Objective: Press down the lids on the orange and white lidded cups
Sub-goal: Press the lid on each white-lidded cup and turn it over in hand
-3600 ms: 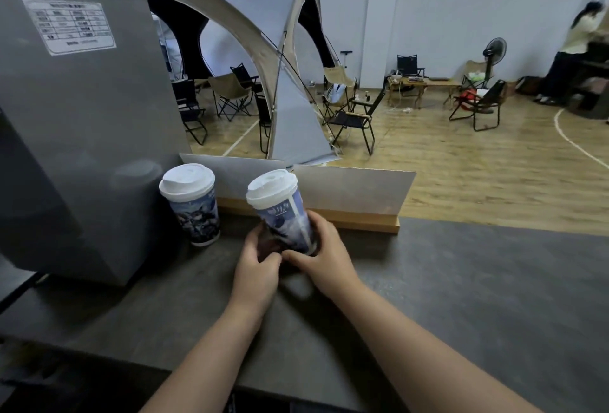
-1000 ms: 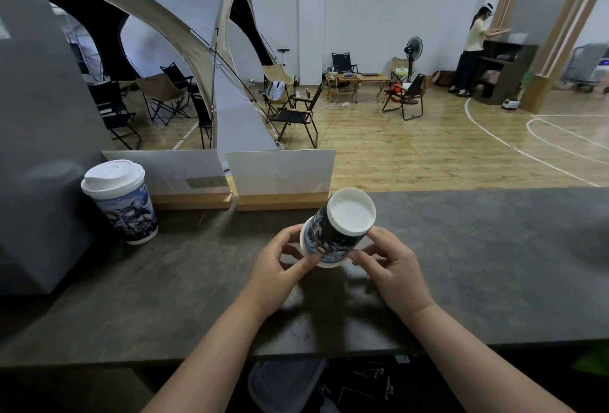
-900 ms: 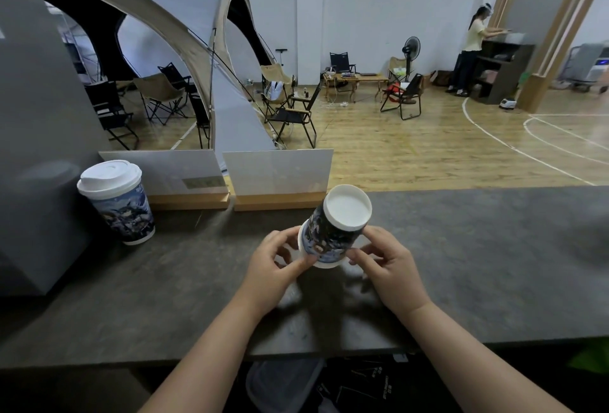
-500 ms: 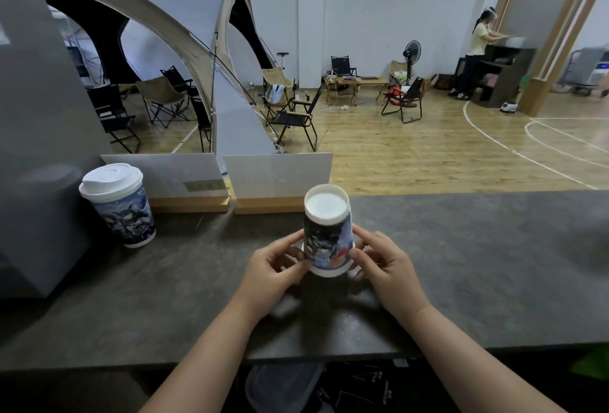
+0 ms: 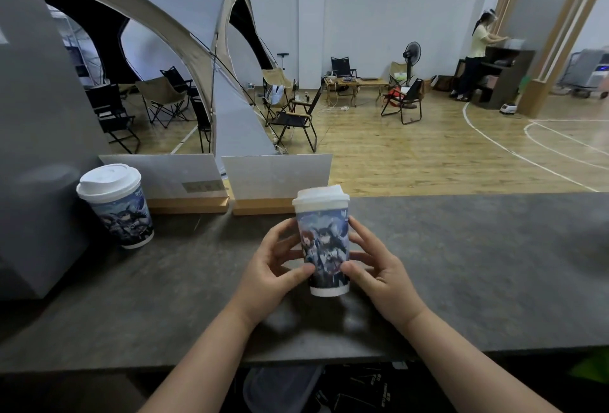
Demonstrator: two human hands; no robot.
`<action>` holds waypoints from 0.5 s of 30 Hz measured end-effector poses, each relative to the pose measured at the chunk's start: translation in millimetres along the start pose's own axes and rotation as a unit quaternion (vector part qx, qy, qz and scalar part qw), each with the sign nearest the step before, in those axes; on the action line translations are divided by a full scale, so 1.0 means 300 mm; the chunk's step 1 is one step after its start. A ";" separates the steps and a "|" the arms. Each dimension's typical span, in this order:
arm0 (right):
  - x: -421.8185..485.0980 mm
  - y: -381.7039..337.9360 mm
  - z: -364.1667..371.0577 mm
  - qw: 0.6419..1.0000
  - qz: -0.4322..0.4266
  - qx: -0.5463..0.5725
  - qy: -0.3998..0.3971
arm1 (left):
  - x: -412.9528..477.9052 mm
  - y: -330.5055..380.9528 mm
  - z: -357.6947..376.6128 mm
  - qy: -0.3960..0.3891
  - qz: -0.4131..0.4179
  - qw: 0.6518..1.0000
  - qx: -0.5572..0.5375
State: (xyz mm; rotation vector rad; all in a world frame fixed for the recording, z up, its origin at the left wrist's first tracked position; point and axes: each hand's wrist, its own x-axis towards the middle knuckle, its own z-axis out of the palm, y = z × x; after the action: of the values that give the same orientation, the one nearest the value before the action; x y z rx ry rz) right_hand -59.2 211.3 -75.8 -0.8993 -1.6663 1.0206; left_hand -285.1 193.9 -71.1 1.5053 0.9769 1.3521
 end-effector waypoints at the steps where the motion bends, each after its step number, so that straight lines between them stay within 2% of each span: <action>1: 0.000 -0.007 0.000 1.000 -0.001 -0.020 -0.004 | 0.001 0.001 0.000 -0.005 0.000 1.000 0.023; 8: 0.008 -0.004 0.002 0.998 -0.008 -0.067 0.015 | 0.008 -0.003 0.001 0.022 0.005 0.995 0.093; 15: 0.013 0.009 -0.005 0.999 0.002 -0.033 0.035 | 0.007 -0.011 0.005 0.017 -0.025 0.998 0.058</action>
State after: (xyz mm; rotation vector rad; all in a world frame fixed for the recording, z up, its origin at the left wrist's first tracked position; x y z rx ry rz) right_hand -58.4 216.2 -76.6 -0.9703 -1.6483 0.9306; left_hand -283.4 196.8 -73.6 1.5376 1.1246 1.3072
